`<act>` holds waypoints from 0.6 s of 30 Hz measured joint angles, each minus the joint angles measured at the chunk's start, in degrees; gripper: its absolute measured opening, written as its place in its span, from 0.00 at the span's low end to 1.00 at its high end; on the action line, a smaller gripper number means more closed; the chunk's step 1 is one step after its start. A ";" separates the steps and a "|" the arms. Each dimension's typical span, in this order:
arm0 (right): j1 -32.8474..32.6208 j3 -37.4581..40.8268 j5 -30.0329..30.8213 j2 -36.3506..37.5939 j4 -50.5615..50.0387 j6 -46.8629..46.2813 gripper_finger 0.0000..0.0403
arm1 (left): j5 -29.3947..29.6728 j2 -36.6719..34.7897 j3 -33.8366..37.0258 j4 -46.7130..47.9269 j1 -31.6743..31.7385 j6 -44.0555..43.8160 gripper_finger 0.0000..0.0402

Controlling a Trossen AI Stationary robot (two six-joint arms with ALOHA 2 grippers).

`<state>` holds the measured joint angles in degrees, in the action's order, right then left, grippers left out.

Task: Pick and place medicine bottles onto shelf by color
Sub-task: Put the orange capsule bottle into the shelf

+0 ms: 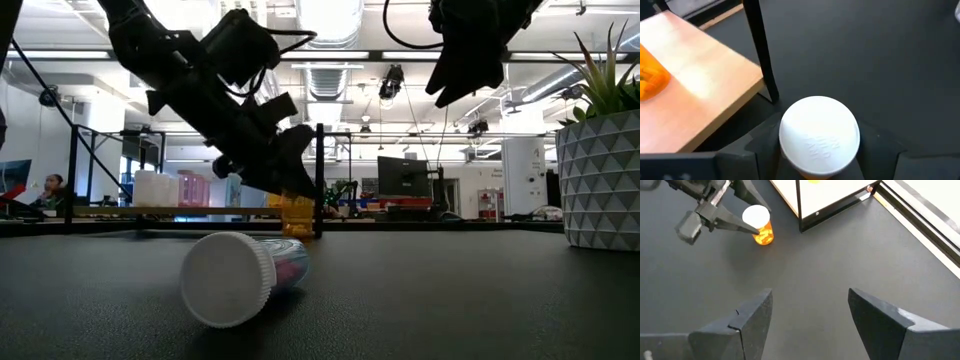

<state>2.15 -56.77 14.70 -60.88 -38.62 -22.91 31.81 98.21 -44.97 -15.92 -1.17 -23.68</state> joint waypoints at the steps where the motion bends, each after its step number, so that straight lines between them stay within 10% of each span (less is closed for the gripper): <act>1: 0.00 0.00 -0.02 0.00 -0.03 -0.01 0.62 | -0.02 -0.53 0.00 0.03 0.00 0.00 0.48; 18: 0.00 0.00 -0.04 0.00 -0.02 0.39 0.62 | 5.05 -10.99 0.01 12.02 9.53 -7.42 0.49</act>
<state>2.15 -56.77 14.66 -60.88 -38.63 -22.52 36.86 87.22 -44.96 -3.90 8.36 -31.10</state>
